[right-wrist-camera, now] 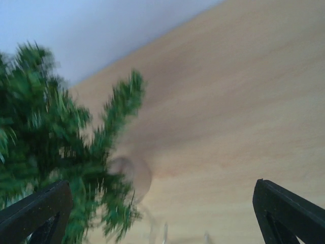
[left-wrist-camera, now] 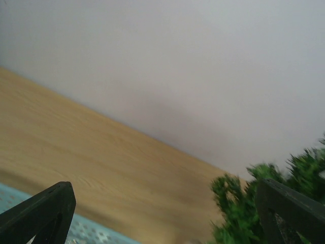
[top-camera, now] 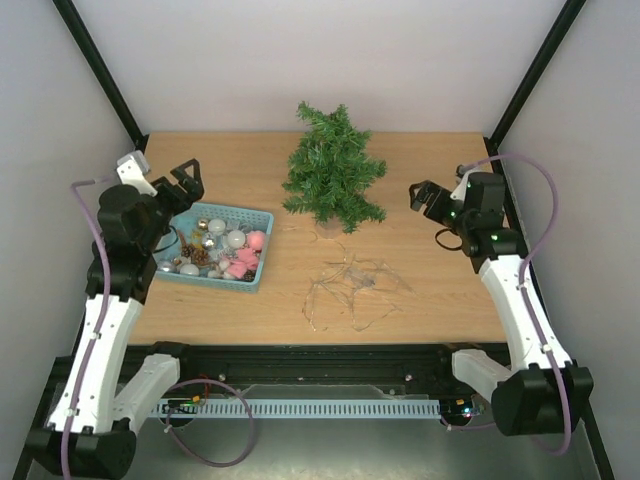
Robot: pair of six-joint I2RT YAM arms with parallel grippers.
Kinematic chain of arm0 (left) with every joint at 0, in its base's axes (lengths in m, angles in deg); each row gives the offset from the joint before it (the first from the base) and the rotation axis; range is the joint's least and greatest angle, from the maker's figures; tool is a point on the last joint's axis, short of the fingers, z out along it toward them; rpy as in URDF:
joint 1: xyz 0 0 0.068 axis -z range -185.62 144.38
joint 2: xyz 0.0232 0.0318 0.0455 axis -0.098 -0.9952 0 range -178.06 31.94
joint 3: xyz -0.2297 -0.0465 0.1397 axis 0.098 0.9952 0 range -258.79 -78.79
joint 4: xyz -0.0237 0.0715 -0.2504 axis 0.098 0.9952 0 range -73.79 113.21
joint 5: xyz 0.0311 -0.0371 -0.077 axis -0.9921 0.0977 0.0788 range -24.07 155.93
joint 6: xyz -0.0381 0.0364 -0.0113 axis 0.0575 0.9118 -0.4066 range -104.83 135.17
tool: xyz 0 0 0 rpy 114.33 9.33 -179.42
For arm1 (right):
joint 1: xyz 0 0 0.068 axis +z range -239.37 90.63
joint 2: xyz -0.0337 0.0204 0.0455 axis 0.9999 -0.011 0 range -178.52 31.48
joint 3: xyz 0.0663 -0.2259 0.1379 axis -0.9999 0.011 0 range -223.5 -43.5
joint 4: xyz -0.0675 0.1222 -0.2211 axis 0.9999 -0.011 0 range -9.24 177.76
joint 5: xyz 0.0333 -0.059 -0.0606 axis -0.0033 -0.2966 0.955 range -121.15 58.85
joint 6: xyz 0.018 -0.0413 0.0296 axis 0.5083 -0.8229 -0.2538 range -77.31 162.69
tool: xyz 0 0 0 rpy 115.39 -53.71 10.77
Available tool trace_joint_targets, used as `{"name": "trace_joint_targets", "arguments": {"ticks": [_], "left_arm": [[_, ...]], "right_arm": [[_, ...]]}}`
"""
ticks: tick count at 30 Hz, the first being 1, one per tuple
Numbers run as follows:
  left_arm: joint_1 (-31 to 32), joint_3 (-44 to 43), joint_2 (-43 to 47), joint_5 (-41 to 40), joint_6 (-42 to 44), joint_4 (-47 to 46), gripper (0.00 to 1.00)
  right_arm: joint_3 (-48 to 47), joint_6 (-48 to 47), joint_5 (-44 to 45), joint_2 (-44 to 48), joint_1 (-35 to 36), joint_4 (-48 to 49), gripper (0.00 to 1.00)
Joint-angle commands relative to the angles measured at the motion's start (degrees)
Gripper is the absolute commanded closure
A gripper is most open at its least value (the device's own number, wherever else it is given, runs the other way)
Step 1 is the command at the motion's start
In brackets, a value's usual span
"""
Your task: Decorate the small christmas tree
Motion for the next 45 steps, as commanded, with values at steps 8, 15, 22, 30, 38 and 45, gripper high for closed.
{"name": "trace_joint_targets", "arguments": {"ticks": [8,15,22,30,38,45], "left_arm": [[1.45,5.80,4.64,15.42,-5.31,16.94,0.00],[4.83,6.39,6.79,14.84,-3.64,24.47,0.01],[12.50,11.29,5.45,14.52,-5.15,24.54,0.01],[16.62,14.00,2.81,12.94,-6.29,23.61,0.01],[20.81,12.93,0.99,9.81,-6.05,26.61,0.00],[22.82,14.16,-0.21,11.82,-7.89,24.22,0.13]], "right_arm": [[8.18,8.47,-4.63,-3.00,14.97,-10.32,0.08],[11.23,11.37,3.18,-3.11,22.35,-11.55,0.20],[13.95,10.21,11.60,-5.46,22.20,-9.78,0.34],[11.10,7.68,3.26,-9.63,22.03,-8.68,0.39],[9.25,8.86,5.93,1.00,23.46,-14.44,0.37],[9.47,14.11,5.77,-0.60,33.09,-19.06,0.47]]}}
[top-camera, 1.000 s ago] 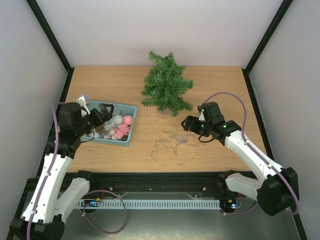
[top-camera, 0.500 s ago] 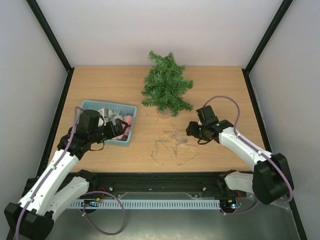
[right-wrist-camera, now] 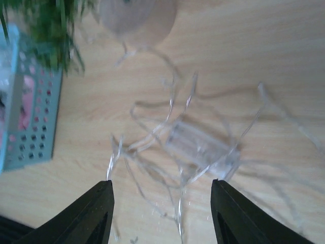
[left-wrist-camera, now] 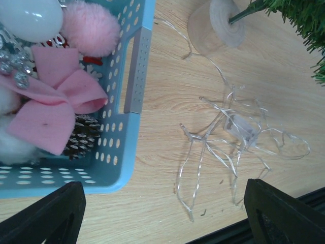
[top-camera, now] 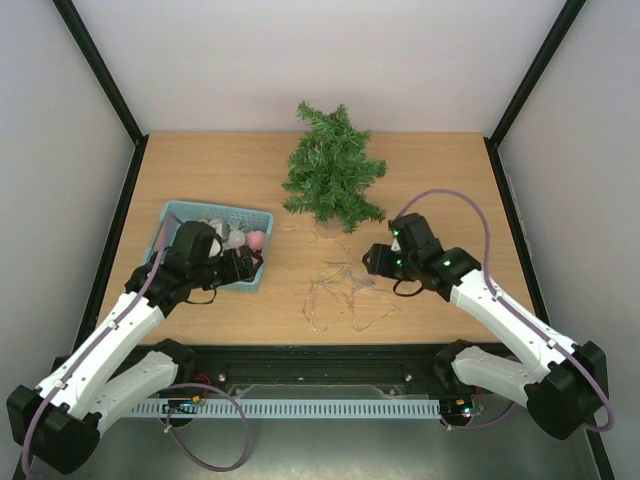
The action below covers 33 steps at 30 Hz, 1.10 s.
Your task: Decorate the small christmas tree
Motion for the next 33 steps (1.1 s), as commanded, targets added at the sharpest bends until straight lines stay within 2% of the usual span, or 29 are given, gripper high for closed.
{"name": "trace_joint_targets", "arguments": {"ticks": [1,8,11,18,21,27,33], "left_arm": [[1.80,0.58,-1.20,0.89,-1.43,-0.76,0.15],[3.23,0.32,-2.34,0.82,-1.40,-1.11,0.20],[3.41,0.60,-3.25,0.95,-0.87,-1.28,0.20],[3.51,0.39,-5.41,1.74,0.38,-2.98,0.20],[3.51,0.08,-5.83,2.17,0.57,-3.15,0.20],[3.51,-0.31,-5.58,1.83,0.82,-2.88,0.20],[3.51,-0.16,-5.57,2.40,0.01,-3.70,0.20]], "right_arm": [[0.23,4.91,2.29,-1.30,6.96,-8.53,0.47],[-1.57,9.37,6.27,7.37,9.05,-16.43,0.48],[2.10,11.44,6.18,8.90,9.12,-17.52,0.48],[12.80,14.08,10.46,8.99,8.25,-8.46,0.49],[13.41,11.75,10.63,4.79,5.54,-5.72,0.53],[13.04,9.13,10.58,1.14,1.85,0.12,0.54],[13.86,7.55,8.53,-2.57,-0.20,4.41,0.65]]}}
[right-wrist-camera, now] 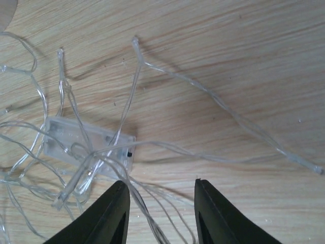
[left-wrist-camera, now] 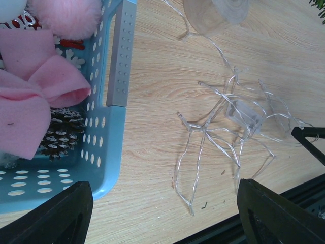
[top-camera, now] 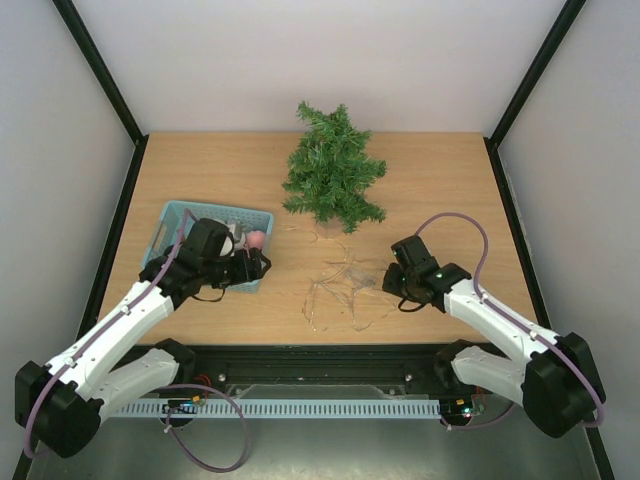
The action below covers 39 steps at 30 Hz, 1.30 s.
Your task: Decorate the small christmas tree
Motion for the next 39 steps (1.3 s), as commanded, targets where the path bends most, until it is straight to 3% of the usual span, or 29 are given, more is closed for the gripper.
{"name": "trace_joint_targets", "arguments": {"ticks": [1,3,6,7,15,25,33,39], "left_arm": [[0.36,-0.20,0.25,1.12,-0.16,-0.90,0.20],[0.38,-0.07,0.35,0.99,-0.25,-0.92,0.20],[0.40,0.30,0.38,0.97,-0.11,-1.07,0.21],[0.44,0.49,0.50,0.96,0.05,-0.93,0.21],[0.92,-2.11,0.68,-0.77,2.64,3.37,0.21],[1.71,-12.45,1.19,0.94,8.57,4.22,0.21],[5.89,-8.85,5.57,11.54,10.22,-10.09,0.19],[10.49,-1.44,10.24,11.62,10.70,-18.44,0.03]], "right_arm": [[0.85,-1.80,-0.51,-2.17,-0.68,3.48,0.67],[1.20,-2.14,-0.42,-2.95,-0.81,4.41,0.74],[0.83,-2.65,-1.03,-2.89,-0.91,4.87,0.97],[0.47,-2.76,-1.36,-2.44,-0.93,4.60,0.98],[-6.21,-5.78,-6.76,6.65,-0.94,-0.40,0.99],[-19.03,-9.31,-17.83,4.46,-0.88,-2.61,0.99],[-26.10,-8.77,-24.70,0.54,-0.91,-4.39,0.99],[-29.78,-7.44,-30.72,-1.07,-0.90,-4.67,0.99]]}}
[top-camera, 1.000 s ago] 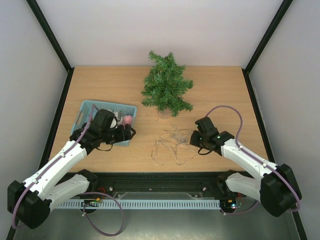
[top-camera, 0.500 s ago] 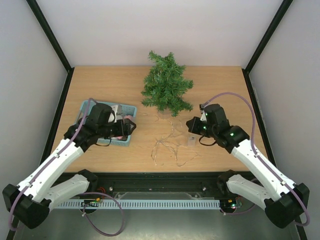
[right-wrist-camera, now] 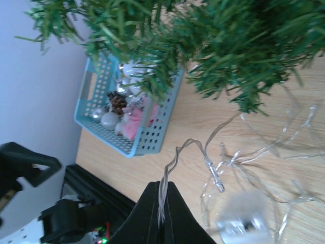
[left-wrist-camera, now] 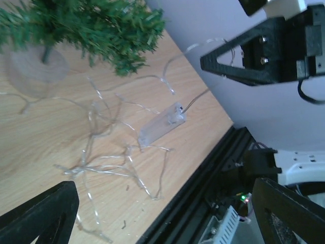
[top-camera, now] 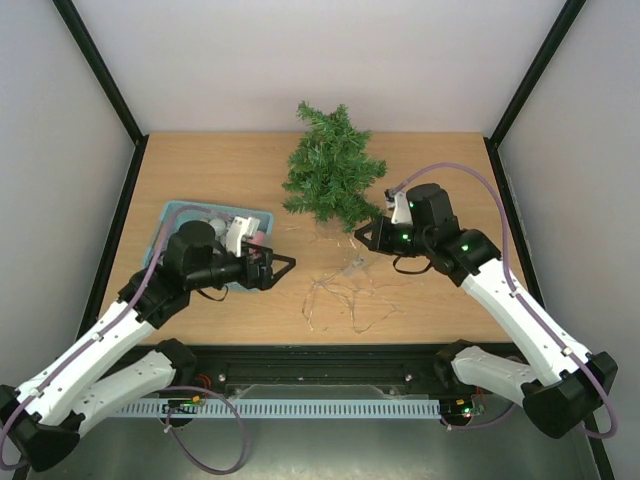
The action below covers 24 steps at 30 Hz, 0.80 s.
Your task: Decorate the small christmas tree
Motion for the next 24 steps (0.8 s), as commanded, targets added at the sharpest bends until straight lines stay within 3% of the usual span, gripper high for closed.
{"name": "trace_joint_targets", "arguments": {"ticks": [1,12,18,24], "left_arm": [[2.91,4.54,2.13,1.30,1.48,-8.44,0.03],[21.27,3.12,-4.44,-20.71,10.10,-13.14,0.00],[26.20,-0.26,-11.95,-29.50,12.11,-14.05,0.00],[28.17,-0.46,-17.49,-32.29,13.73,-18.66,0.00]], "right_arm": [[-3.70,1.25,-7.28,-0.90,-0.18,-2.30,0.99],[-5.87,3.97,-14.96,-1.36,-0.23,-2.56,0.99],[-5.76,5.94,-17.92,-1.45,-0.21,0.05,0.99],[-6.48,5.73,-19.25,-1.48,-0.26,-0.28,0.99]]}}
